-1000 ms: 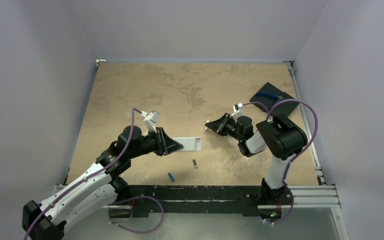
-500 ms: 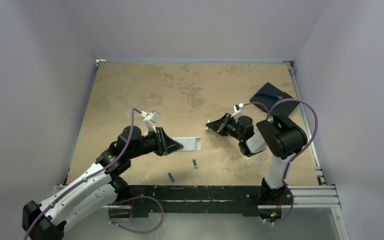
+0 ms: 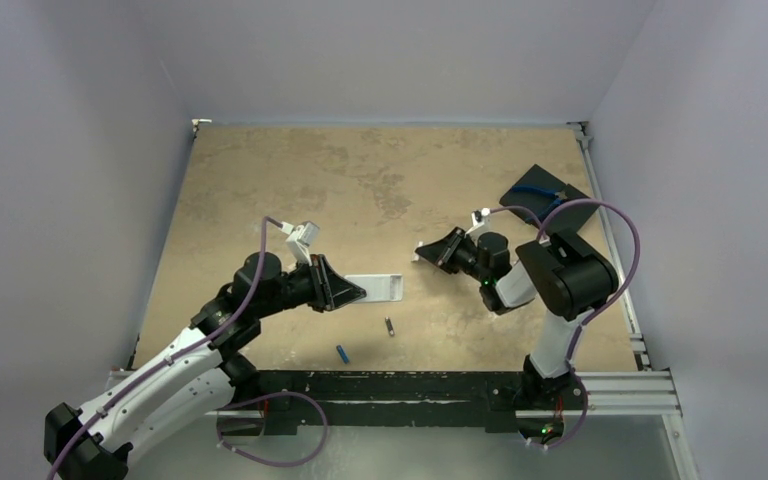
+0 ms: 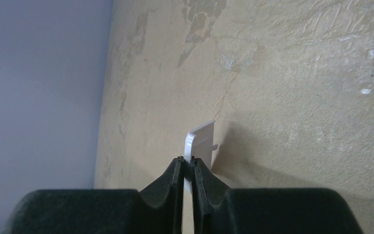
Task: Load the batteries into the remote control
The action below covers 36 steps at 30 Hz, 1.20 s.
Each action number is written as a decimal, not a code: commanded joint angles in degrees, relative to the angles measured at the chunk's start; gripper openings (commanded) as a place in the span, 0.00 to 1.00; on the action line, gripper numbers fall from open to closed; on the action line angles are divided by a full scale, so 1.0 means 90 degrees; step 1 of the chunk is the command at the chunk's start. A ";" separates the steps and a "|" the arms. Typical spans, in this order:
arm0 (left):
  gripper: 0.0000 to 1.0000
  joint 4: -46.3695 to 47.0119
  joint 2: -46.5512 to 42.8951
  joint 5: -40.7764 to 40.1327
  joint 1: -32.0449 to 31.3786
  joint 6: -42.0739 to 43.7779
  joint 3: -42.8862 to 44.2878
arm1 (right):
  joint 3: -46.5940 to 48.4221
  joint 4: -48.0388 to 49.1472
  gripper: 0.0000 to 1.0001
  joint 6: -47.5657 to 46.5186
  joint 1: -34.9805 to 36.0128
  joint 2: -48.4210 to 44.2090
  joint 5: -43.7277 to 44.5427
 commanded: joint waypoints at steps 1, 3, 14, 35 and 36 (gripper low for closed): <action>0.00 0.0293 -0.0097 0.0070 0.0026 -0.0095 -0.0004 | -0.0131 -0.0410 0.18 -0.0115 -0.0034 -0.0260 0.0202; 0.00 0.0251 -0.0126 0.0044 0.0032 -0.0109 -0.0004 | -0.0158 -0.0541 0.22 -0.0154 -0.0043 -0.0353 0.0278; 0.00 -0.0331 -0.0493 -0.0211 0.0027 -0.0154 -0.0005 | -0.0190 -0.1794 0.36 -0.0514 -0.0052 -0.1261 0.0748; 0.00 -0.1847 -0.1399 -0.0683 0.0025 -0.0184 0.0154 | 0.0010 -0.4877 0.46 -0.1857 -0.0052 -0.3288 0.0999; 0.00 -0.1893 -0.1447 -0.0715 0.0024 -0.0206 0.0139 | 0.0003 -0.4977 0.46 -0.1923 -0.0048 -0.3388 0.0892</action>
